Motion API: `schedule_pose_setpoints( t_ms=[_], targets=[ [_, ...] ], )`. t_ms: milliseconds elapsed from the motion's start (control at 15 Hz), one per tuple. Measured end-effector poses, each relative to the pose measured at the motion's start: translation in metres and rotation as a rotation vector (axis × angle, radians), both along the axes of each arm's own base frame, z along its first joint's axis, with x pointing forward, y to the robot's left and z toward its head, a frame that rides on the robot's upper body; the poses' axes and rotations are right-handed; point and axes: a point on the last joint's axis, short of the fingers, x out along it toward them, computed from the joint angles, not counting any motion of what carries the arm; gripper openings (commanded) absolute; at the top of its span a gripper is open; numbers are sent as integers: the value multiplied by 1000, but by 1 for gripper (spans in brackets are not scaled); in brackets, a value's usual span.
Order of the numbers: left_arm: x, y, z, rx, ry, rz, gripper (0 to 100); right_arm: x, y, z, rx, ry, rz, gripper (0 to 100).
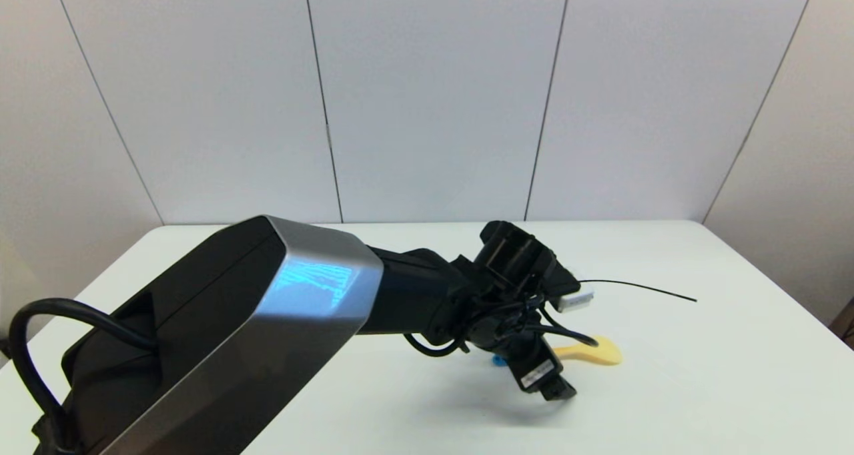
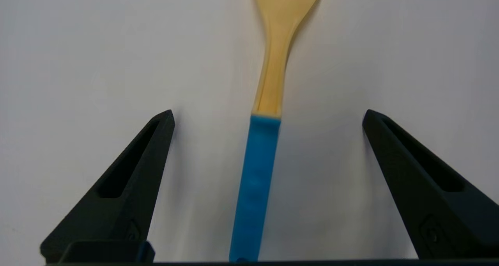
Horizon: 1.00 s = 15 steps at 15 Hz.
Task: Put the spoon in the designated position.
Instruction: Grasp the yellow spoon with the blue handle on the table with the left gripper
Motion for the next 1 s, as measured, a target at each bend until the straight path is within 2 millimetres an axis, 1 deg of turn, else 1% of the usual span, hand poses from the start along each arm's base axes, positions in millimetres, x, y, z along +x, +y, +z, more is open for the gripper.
schedule_pose_setpoints(
  t_ms=[200, 400, 1000],
  targets=[
    [2, 8, 0, 10, 9, 15, 100, 0, 0, 0, 0, 1, 0, 100],
    [4, 11, 2, 1, 17, 12, 100, 0, 0, 0, 0, 0, 0, 100],
    [5, 10, 5, -11, 17, 5, 100, 0, 0, 0, 0, 1, 0, 100]
  ],
)
